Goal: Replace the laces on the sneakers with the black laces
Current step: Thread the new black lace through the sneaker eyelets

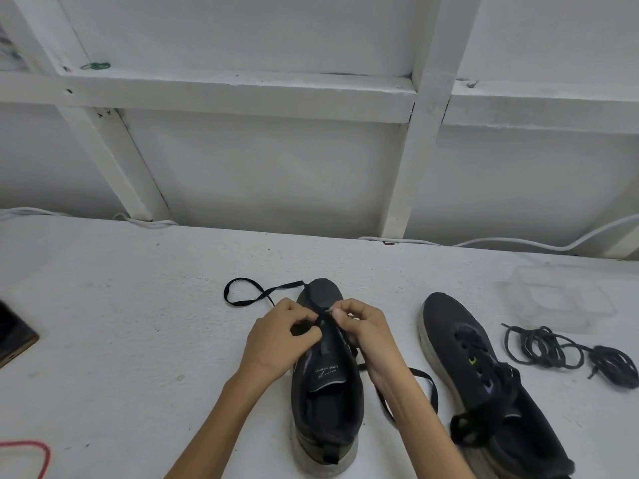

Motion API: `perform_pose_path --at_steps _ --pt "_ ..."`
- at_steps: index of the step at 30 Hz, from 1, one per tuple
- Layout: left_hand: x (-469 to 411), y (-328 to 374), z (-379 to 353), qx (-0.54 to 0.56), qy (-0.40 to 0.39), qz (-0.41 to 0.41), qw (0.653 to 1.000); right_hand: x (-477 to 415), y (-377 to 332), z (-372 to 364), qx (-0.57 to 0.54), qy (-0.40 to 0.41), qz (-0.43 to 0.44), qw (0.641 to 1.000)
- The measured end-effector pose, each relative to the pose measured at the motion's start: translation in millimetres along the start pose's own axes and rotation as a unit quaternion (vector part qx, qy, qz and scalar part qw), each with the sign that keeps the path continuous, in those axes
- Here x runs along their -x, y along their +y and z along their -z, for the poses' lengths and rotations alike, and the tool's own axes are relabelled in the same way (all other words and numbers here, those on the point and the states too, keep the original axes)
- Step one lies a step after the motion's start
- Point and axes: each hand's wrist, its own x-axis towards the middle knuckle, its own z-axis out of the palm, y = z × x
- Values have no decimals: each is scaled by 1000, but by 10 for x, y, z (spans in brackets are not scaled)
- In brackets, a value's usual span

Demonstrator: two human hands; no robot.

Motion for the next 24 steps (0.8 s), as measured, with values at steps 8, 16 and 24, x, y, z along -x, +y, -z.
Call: perform_pose_path --at_steps 8,16,24 --pt "96 -99 -268 142 102 -43 984 -49 -98 93 173 2 130 976" --pt "68 -70 -311 143 144 -50 978 -107 -154 98 180 -39 142 972" --pt "78 -126 -338 63 158 -130 977 -124 -209 87 148 -66 80 984"
